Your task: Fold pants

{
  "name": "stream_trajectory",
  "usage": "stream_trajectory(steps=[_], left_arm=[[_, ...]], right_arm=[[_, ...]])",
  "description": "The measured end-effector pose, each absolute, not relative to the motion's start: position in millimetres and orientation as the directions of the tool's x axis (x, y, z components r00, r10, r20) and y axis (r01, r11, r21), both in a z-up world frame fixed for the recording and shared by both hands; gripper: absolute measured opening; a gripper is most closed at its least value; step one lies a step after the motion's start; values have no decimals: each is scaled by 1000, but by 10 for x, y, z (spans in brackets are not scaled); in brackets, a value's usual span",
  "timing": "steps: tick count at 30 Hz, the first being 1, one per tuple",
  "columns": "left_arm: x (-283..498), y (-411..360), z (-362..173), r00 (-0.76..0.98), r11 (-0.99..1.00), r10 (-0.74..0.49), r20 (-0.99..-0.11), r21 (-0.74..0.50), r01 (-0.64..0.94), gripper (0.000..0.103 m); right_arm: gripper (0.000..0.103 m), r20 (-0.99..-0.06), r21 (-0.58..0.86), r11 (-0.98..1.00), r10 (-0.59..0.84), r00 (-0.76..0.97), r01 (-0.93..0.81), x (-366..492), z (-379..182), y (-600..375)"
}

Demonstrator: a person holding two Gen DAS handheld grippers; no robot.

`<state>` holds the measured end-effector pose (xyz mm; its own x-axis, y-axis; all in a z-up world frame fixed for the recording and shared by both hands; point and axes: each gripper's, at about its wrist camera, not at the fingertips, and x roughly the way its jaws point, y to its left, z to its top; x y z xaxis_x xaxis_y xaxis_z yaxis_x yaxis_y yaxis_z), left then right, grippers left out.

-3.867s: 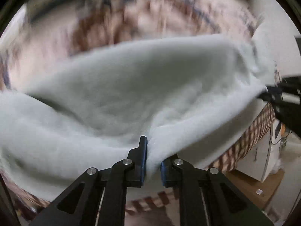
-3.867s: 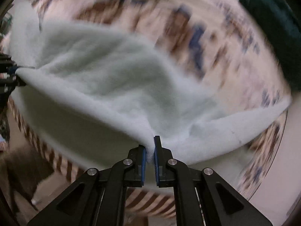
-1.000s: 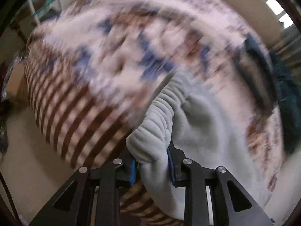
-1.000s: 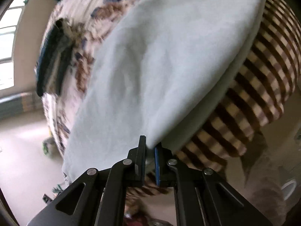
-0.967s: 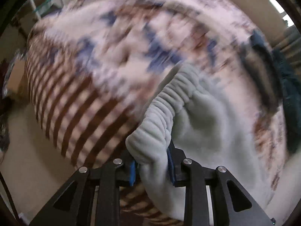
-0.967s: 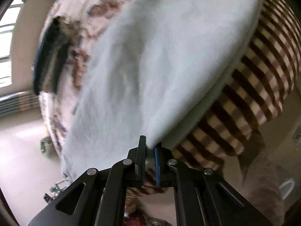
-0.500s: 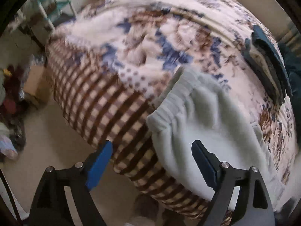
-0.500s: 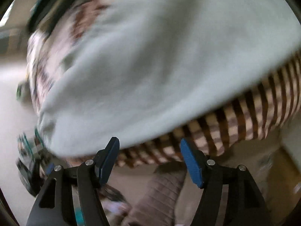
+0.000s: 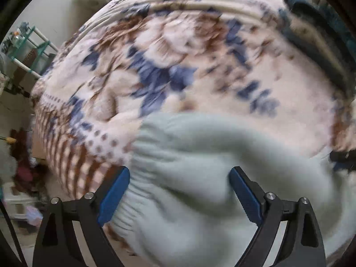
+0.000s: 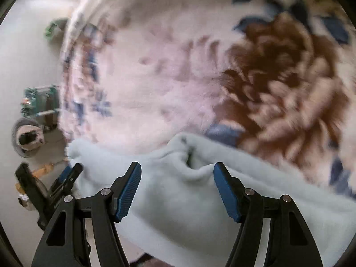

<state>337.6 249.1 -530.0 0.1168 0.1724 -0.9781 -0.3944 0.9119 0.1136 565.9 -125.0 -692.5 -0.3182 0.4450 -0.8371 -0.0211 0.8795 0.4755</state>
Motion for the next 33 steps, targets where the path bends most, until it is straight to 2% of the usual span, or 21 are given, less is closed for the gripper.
stream_trajectory(steps=[1, 2, 5, 7, 9, 12, 13, 14, 15, 17, 19, 20, 21, 24, 25, 28, 33], left_arm=[[3281, 2535, -5348, 108, 908, 151, -983, 94, -407, 92], [3179, 2615, -5413, 101, 897, 121, -987, 66, -436, 96], [2968, 2792, -5534, 125, 862, 29, -992, -39, -505, 101], [2948, 2807, -5566, 126, 859, 28, -992, -41, -511, 102], [2969, 2797, -5568, 126, 859, 34, -991, -36, -511, 102], [3047, 2768, -5535, 120, 854, 33, -992, -34, -519, 102], [3079, 2740, -5483, 122, 856, 40, -992, -29, -517, 102], [3124, 2729, -5447, 125, 857, 48, -991, -24, -514, 102], [3139, 2718, -5391, 130, 858, 59, -990, -16, -513, 101], [3143, 2653, -5181, 155, 860, 99, -983, 7, -510, 101], [3160, 2546, -4953, 177, 863, 156, -972, 47, -503, 101], [3184, 2488, -4866, 189, 865, 171, -967, 55, -499, 101], [3211, 2440, -4800, 199, 867, 180, -963, 59, -495, 101], [3363, 2260, -4687, 231, 884, 161, -959, 37, -466, 101], [3396, 2246, -4735, 222, 887, 160, -962, 42, -459, 101], [3432, 2297, -4921, 196, 891, 143, -970, 40, -453, 101], [3342, 2438, -5198, 122, 887, 163, -979, 92, -453, 101]], right_arm=[[25, -851, 452, 890, 413, -325, -52, 5651, -6972, -1205], [15, -872, 411, 906, 359, -333, -99, 5660, -7005, -1141], [10, -886, 420, 903, 387, -256, -87, 5748, -6813, -1190], [0, -897, 421, 905, 406, -176, -59, 5859, -6671, -1282], [0, -918, 383, 923, 378, -122, -25, 6032, -6666, -1367], [1, -848, 487, 873, 479, -228, 22, 6138, -6764, -1393], [2, -841, 495, 869, 478, -254, -4, 6140, -6758, -1357], [13, -843, 491, 870, 459, -280, -50, 6126, -6737, -1324], [38, -843, 487, 871, 448, -300, -68, 6118, -6755, -1291], [69, -835, 477, 876, 424, -351, -75, 6081, -6837, -1317], [69, -818, 484, 870, 409, -404, -99, 6037, -6944, -1274], [64, -802, 498, 861, 410, -434, -107, 5993, -7014, -1211], [39, -803, 498, 856, 397, -444, -136, 5936, -7063, -1127], [20, -881, 390, 865, 251, -401, -317, 5799, -7071, -841], [6, -901, 362, 873, 239, -361, -326, 5804, -6986, -822], [5, -942, 321, 897, 270, -200, -305, 6015, -6635, -911], [6, -941, 306, 896, 233, -246, -321, 6007, -6821, -923]])
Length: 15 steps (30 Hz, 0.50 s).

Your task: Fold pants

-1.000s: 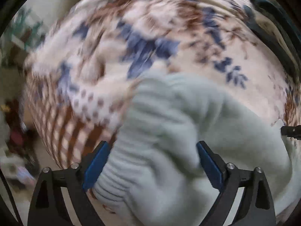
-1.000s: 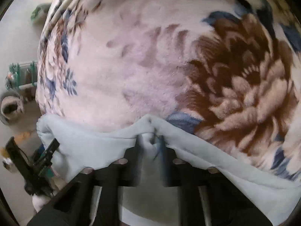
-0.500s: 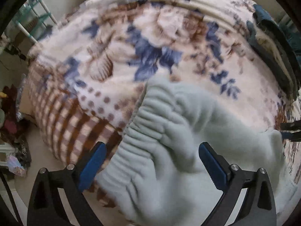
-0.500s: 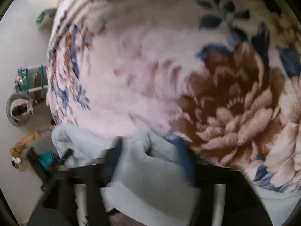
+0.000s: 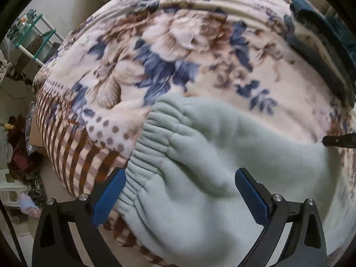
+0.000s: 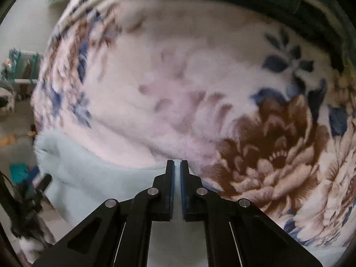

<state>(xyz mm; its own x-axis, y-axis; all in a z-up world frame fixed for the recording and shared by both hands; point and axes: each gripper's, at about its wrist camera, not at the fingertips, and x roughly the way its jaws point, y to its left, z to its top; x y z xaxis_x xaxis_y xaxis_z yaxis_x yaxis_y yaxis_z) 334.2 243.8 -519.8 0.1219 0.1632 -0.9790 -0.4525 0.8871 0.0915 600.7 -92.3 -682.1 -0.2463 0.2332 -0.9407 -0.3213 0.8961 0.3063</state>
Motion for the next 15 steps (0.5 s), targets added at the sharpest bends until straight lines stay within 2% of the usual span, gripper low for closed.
stream_trajectory(steps=[2, 4, 6, 7, 12, 14, 15], left_arm=[[3314, 2499, -5254, 100, 884, 173, -980, 109, -454, 101], [3249, 2600, -5293, 84, 874, 141, -986, 84, -478, 101], [3204, 2632, -5288, 79, 865, 116, -990, 62, -498, 101], [3181, 2621, -5235, 85, 860, 115, -990, 56, -508, 101], [3205, 2388, -4969, 133, 869, 156, -979, 72, -490, 101], [3254, 2218, -4863, 158, 884, 179, -971, 88, -460, 101], [3282, 2154, -4817, 166, 889, 188, -968, 96, -448, 101]], right_arm=[[9, -917, 362, 897, 294, -271, -253, 6041, -6887, -975], [19, -877, 425, 893, 364, -315, -151, 6106, -6959, -997], [53, -842, 482, 874, 442, -310, -64, 6166, -6886, -1231], [59, -846, 482, 874, 447, -290, -58, 6179, -6834, -1314], [59, -863, 453, 881, 394, -315, -138, 5990, -6897, -1431], [59, -948, 267, 932, 208, -240, -247, 5881, -7011, -1404], [59, -957, 238, 944, 188, -220, -227, 5861, -7050, -1434]])
